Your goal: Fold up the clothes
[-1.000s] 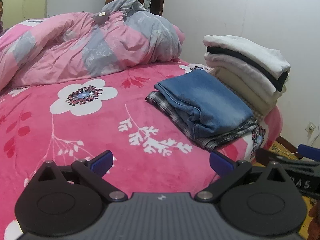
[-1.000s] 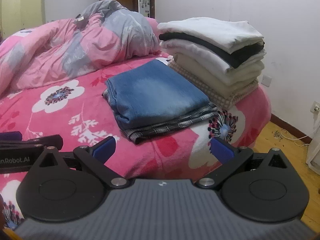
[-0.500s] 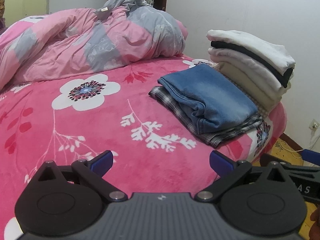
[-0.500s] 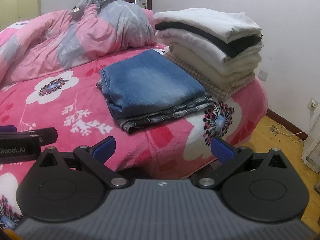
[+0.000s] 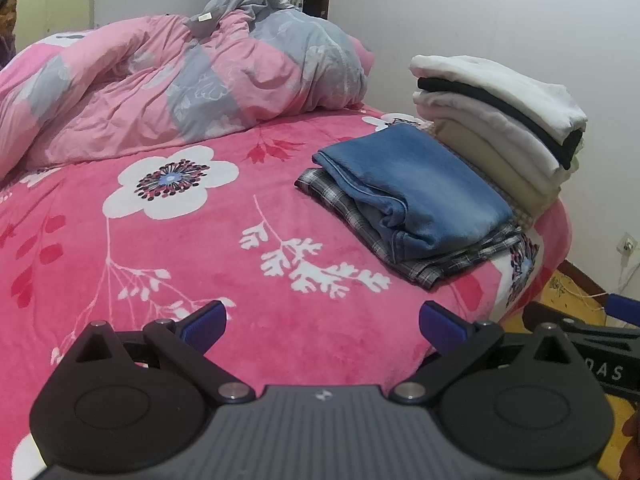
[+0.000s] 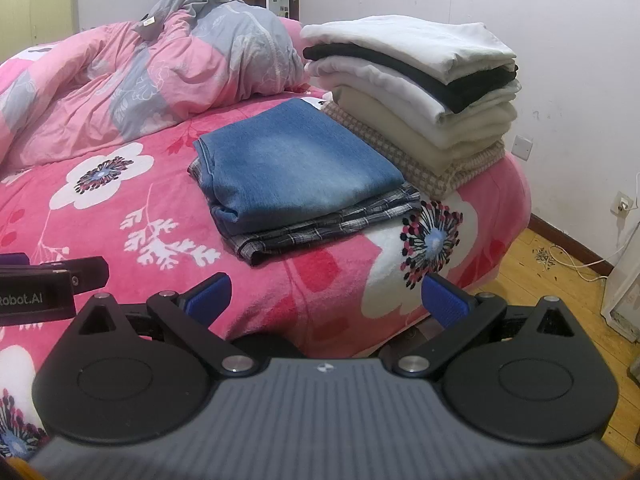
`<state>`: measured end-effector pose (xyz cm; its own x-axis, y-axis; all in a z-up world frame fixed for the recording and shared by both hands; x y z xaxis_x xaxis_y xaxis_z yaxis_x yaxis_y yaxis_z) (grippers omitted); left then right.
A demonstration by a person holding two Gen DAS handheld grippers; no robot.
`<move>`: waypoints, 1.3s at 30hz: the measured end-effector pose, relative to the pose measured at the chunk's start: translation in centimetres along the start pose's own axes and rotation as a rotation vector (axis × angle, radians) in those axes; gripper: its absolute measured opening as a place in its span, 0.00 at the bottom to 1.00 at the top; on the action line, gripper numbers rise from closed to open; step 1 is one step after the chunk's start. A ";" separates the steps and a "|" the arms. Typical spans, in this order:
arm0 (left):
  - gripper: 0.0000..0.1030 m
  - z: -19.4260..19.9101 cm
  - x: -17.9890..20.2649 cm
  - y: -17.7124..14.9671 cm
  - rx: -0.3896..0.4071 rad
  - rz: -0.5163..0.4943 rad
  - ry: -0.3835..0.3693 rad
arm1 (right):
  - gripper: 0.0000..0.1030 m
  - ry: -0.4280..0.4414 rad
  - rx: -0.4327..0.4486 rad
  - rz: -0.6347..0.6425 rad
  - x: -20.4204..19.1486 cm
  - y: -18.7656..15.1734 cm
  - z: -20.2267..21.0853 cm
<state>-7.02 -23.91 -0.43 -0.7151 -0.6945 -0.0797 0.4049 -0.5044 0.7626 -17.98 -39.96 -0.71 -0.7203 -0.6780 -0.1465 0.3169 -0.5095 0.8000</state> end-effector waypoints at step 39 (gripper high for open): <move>1.00 -0.7 0.4 -0.2 -0.013 -0.017 0.010 | 0.99 -0.021 -0.004 -0.016 0.5 -0.1 -0.2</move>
<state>-6.96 -24.47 -1.09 -0.7166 -0.6904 -0.0990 0.4002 -0.5232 0.7524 -18.24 -40.35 -1.04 -0.7378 -0.6587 -0.1473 0.3077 -0.5225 0.7952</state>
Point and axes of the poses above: each gripper's, at about its wrist camera, not at the fingertips, and z roughly against the way its jaws point, x to its right, y to its top, the point moved 1 cm from there along -z, roughly the way its jaws point, and after that the axes turned 10 degrees about -z, right-handed, at the moved point
